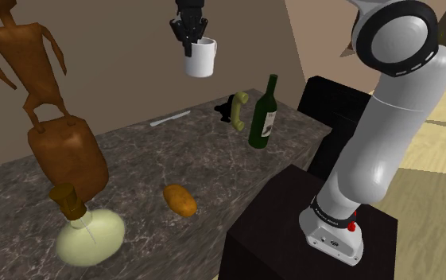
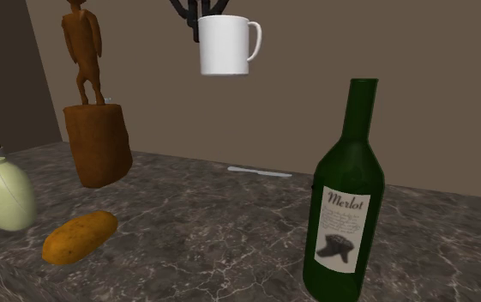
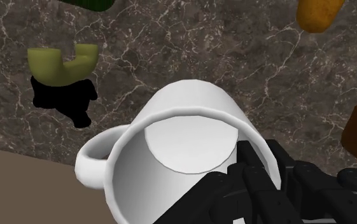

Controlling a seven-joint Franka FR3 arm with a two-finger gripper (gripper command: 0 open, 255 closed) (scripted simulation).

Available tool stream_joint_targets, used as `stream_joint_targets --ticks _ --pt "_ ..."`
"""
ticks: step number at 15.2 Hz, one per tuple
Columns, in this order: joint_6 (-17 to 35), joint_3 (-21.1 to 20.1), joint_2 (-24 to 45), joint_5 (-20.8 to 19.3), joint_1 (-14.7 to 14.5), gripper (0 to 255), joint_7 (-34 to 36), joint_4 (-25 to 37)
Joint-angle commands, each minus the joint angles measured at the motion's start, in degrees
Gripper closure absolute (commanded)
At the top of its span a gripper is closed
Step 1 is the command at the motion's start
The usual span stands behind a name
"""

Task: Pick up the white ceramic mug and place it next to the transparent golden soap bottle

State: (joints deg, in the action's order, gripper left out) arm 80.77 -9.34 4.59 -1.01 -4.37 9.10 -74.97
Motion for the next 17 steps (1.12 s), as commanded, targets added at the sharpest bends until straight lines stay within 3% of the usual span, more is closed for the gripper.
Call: stream_joint_targets --ticks 1,9,17 --pt "-0.13 -1.22 -0.19 -0.12 -1.48 255 2.74 -0.07" --pt "-0.83 -6.32 1.71 -1.28 -7.99 255 14.05 2.28" --pt "-3.57 -11.12 8.71 -4.54 -16.10 255 25.67 11.35"
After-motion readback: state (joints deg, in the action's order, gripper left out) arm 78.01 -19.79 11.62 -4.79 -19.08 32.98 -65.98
